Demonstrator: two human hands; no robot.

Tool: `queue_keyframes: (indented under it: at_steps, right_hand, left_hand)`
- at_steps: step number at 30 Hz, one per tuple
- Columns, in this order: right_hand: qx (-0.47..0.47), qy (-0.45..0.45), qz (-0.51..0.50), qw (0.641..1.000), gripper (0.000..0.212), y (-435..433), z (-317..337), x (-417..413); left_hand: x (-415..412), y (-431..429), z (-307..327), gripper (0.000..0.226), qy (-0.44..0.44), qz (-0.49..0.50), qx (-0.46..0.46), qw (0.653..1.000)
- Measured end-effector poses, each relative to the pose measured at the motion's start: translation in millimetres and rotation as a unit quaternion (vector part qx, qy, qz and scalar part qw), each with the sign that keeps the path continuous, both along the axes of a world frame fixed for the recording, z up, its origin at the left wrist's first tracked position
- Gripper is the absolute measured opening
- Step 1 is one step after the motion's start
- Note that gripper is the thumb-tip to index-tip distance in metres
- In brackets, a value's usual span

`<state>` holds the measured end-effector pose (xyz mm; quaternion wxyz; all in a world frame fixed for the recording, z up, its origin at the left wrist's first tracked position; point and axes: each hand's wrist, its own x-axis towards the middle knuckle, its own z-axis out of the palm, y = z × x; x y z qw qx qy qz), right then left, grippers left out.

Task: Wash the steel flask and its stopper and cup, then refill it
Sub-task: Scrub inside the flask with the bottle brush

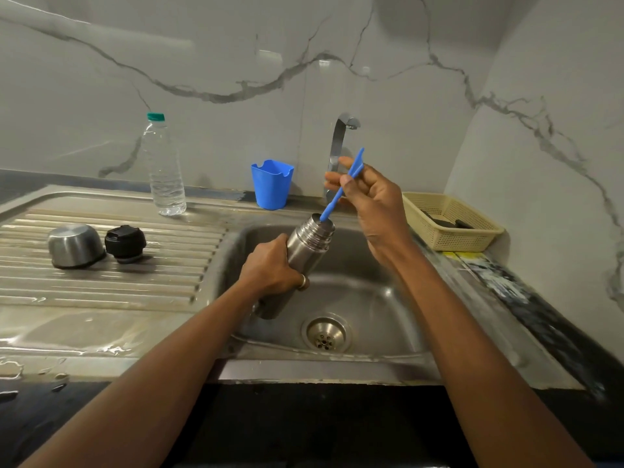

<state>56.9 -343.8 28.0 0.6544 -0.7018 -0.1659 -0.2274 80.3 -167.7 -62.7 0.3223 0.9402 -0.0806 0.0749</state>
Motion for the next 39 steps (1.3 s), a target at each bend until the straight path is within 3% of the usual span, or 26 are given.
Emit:
queue_keyframes:
  at_steps: [5,10,15,18,21,24,26,29,32,35,39]
  right_hand:
    - [0.031,0.005,-0.005,0.999,0.021,-14,3,-9]
    - [0.036,-0.013,-0.041,0.998,0.013,-25,13,-18]
    - [-0.038,0.021,-0.036,0.998,0.008,-42,27,-34]
    - [-0.156,0.064,-0.048,0.985,0.007,-63,35,-55]
    - [-0.321,0.114,-0.091,0.936,0.005,-75,46,-77]
    - [-0.559,0.106,-0.142,0.810,0.008,-69,48,-85]
    - [-0.627,0.097,-0.159,0.757,0.017,-55,35,-84]
    - [-0.658,0.049,-0.190,0.727,0.031,-38,6,-82]
    - [-0.637,0.004,-0.192,0.746,0.031,-36,-20,-76]
    - [-0.616,-0.031,-0.194,0.763,0.032,-43,-36,-64]
    - [-0.581,-0.071,-0.203,0.785,0.030,-48,-50,-56]
  left_hand:
    - [-3,-5,1,0.070,-0.045,-0.005,-0.003,0.999]
    - [-5,-7,4,0.068,-0.143,0.029,0.002,0.989]
    - [-8,-4,8,0.073,-0.196,0.032,0.004,0.980]
    - [-9,-7,9,0.074,-0.224,0.006,0.030,0.974]
    - [-8,-7,11,0.077,-0.252,0.002,0.056,0.966]
    - [-9,-7,13,0.074,-0.296,-0.015,0.091,0.951]
    - [-7,-6,15,0.073,-0.315,-0.014,0.120,0.941]
    - [-4,-7,20,0.078,-0.297,0.021,0.125,0.946]
    - [-1,-6,17,0.084,-0.280,0.065,0.059,0.956]
    - [-5,-12,18,0.104,-0.184,0.128,-0.051,0.973]
    - [0,-18,22,0.104,-0.074,0.195,-0.205,0.956]
